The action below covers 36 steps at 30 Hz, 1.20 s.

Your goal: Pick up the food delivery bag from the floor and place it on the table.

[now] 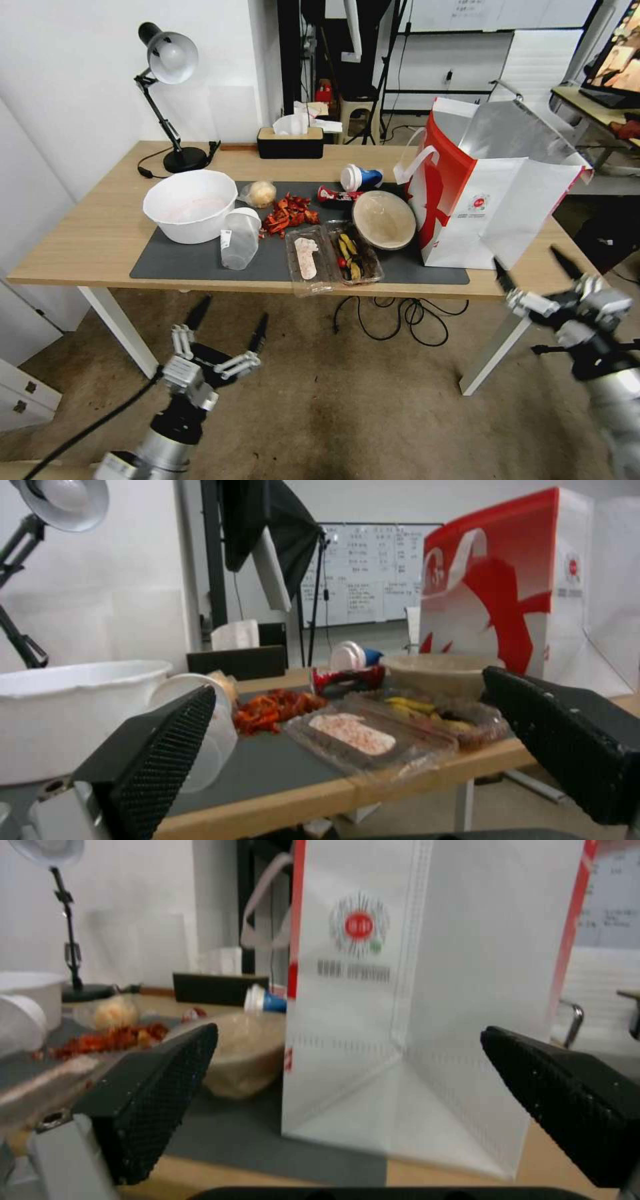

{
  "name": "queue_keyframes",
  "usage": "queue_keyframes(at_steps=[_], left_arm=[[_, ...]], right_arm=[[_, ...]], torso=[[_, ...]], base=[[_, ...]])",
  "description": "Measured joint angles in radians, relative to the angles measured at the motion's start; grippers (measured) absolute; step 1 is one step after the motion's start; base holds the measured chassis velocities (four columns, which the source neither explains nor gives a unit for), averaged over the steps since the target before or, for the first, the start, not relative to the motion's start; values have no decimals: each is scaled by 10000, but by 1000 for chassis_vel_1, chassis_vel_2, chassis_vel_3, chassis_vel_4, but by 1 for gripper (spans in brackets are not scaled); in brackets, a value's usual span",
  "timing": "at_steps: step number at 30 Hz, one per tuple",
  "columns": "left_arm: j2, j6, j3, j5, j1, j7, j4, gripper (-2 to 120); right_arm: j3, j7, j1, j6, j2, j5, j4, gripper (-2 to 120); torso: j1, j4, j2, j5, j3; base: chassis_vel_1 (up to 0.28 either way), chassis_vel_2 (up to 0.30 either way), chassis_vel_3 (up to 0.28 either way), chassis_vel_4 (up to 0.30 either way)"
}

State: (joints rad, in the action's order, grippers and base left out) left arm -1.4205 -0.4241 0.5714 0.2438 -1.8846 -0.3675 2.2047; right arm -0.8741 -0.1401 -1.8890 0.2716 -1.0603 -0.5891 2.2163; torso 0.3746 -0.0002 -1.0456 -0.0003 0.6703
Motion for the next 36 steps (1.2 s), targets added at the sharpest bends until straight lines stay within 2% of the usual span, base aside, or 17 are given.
queue_keyframes(at_steps=[1, 3, 5, 7, 11, 15, 19, 36], left_arm=[[-2, 0, -30, -58, -10, 27, -21, 100], [-9, 2, -139, -486, -84, 417, -133, 100], [-12, 5, -144, -573, -94, 557, -142, 100], [-29, 52, -134, -745, -149, 1120, -148, 100], [-76, 118, -102, -848, -268, 1530, -125, 100], [-144, 181, -86, -988, -401, 1922, -25, 100], [-214, 305, -74, -999, -445, 2244, 114, 100], [-448, 514, -173, -1126, -338, 2726, 309, 100]], right_arm=[[100, 68, -37, 26, -60, 104, -16, 100], [993, 690, -184, 126, -460, 813, -81, 100], [1176, 810, -203, 135, -538, 931, -82, 100], [1843, 1215, -362, 267, -816, 1491, -143, 100], [2516, 1616, -490, 637, -1118, 2226, -429, 100], [2933, 1794, -604, 770, -1267, 2408, -598, 100], [3130, 1832, -706, 887, -1295, 2407, -612, 100], [3340, 2041, -692, 970, -1426, 2483, -507, 100]], torso=[[0, 0, 0, 0, 0], [0, 3, 0, 1, 0], [0, 3, 0, 1, 0], [1, 3, 0, 1, 0], [0, 2, 0, 2, -1], [1, 2, 0, 2, 0], [1, 1, 0, 1, 0], [2, 2, 0, 2, 0]], base=[[0, 0, 0, 0], [0, 0, 0, 0], [0, 0, 0, 0], [0, 0, 0, 0], [0, 0, 0, 0], [0, 0, 0, 0], [0, 0, 0, 0], [0, 0, 0, 0]])
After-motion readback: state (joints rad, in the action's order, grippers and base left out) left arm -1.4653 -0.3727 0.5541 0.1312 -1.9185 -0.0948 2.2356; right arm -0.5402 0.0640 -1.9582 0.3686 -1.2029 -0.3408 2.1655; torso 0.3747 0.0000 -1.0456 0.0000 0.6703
